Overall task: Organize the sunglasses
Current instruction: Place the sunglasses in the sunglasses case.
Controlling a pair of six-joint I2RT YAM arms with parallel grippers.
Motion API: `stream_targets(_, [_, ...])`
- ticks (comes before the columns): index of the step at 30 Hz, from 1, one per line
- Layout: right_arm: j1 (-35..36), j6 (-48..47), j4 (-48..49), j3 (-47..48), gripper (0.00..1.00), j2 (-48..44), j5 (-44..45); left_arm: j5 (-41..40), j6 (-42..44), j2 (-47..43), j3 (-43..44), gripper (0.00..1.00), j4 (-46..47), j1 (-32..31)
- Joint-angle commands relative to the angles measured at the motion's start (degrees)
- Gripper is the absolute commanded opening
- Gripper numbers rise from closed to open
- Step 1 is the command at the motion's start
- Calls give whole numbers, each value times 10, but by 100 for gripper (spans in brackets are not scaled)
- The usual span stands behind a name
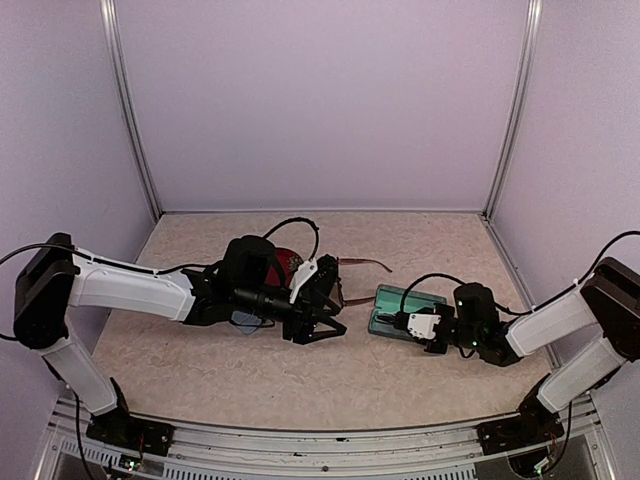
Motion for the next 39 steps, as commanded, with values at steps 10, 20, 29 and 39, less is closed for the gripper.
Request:
stream_targets(10, [-6,9,-40,22,38,-21,6,-2,7,10,7,60,-3,-4])
stream_targets(20, [-6,22,-86,40,42,-29,-1,-3,8,14,12,60,-6,-4])
stream_targets(29, [-6,36,-99,47,44,-34,-17,-3,7,14,12,60,-7,-5])
stream_targets(39, [-6,55,-100,51,43,-28,-25,-6,6,11,8,60,-8,-5])
